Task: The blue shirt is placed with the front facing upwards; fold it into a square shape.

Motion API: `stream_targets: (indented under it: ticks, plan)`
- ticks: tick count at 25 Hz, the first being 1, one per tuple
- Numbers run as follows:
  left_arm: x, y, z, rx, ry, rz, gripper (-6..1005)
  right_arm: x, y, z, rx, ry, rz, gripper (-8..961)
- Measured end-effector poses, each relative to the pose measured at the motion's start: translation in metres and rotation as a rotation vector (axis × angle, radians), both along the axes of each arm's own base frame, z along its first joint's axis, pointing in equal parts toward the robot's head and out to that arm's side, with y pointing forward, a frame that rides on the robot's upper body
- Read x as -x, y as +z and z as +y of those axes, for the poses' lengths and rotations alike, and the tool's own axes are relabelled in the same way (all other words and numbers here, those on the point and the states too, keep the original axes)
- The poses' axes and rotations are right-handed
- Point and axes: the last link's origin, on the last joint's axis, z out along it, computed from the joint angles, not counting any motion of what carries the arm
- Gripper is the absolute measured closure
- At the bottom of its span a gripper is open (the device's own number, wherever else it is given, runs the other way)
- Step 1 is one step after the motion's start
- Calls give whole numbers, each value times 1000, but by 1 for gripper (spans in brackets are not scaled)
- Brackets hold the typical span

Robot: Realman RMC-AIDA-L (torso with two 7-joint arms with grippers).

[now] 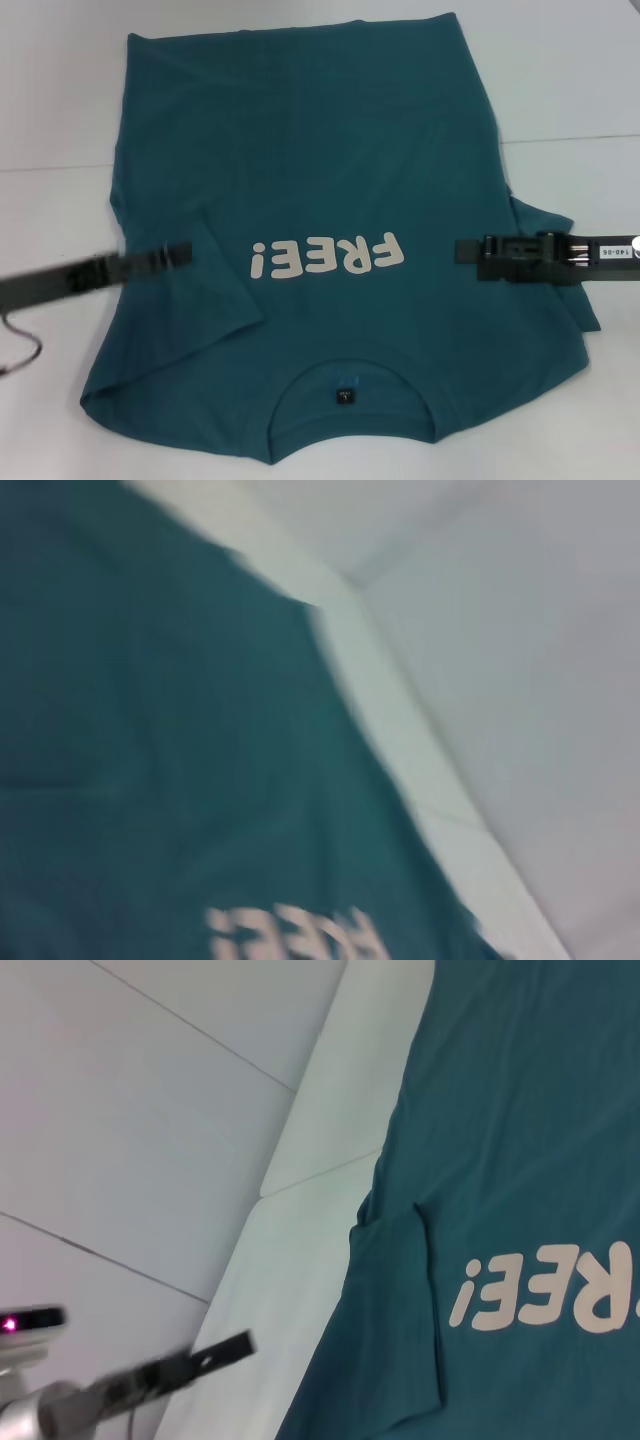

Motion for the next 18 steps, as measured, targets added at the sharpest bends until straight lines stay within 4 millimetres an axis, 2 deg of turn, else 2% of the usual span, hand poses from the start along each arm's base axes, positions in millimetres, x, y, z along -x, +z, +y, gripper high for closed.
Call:
stream_targets:
  ticks: [3,5,12,18]
  plan:
    - [-4,-2,-26,-1,-215,35,65,0,-1,1,-5,-1,-3,27]
    - [-5,-6,-39,4,-295,41,65,-1,0,2,-16,-6,-5,27]
    - [-5,-30,-60,66,-343,40,65,-1,5,4,-14,-3,-11,28]
    - [0,-33,-69,60,-326,24,65,6,14,5,14,28,-4,28]
